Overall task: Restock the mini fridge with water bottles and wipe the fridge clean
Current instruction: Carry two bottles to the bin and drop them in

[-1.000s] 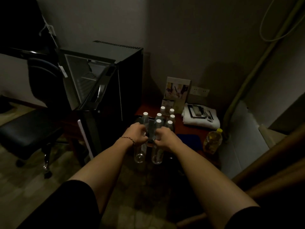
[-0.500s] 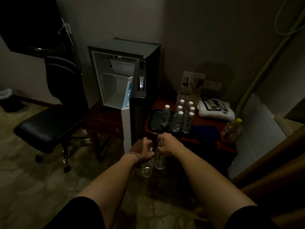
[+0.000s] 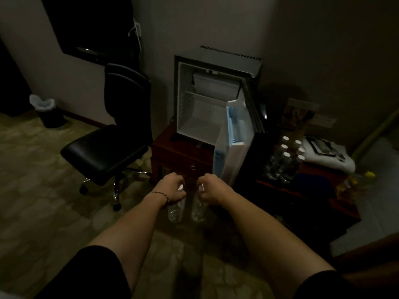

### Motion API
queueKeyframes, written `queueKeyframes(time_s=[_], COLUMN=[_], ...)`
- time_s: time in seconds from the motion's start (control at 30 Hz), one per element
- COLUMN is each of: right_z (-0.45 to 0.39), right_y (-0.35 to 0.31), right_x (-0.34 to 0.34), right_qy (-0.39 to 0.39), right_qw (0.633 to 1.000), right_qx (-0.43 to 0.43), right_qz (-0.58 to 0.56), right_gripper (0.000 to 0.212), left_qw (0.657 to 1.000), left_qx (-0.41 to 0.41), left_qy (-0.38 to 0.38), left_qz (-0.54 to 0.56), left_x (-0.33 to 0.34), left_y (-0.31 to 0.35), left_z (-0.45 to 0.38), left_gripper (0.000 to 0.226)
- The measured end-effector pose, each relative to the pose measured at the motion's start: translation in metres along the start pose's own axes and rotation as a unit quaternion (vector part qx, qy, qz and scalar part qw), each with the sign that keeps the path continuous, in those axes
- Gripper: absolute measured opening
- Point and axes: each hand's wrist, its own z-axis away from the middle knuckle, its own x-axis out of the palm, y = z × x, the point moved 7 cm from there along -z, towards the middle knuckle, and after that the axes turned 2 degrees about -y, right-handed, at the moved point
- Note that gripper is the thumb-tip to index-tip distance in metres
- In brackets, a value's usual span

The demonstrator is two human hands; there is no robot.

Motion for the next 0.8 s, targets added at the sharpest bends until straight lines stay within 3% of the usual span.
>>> queueKeyframes(time_s=[0.33,0.47,0.8], right_z=[-0.137,-0.203,-0.321], right_y=[-0.072,-0.082,-0.114], right_x=[-0.029,-0.050,-0.105], right_qy=[-0.031,-0.034,0.015], right_qw=[0.998,0.998,0.998], right_qx=[-0.048,-0.053,-0.063], right_qz=[0.023,0.022,0.004], right_gripper=[0.035,0.036,0.029], left_qw=[0.997,0.996,0.998], left_qx=[-0.071,-0.072,-0.047], left_qy=[0.032,0.039,0.032], left_qz=[0.006,0.027,0.042], left_x=[-0.074,-0.103,-0.170], left_y=[-0.121,-0.147,-0.193], left_z=[-0.079,-0.133,-0.246], left_gripper=[0.023,0.016,0.024])
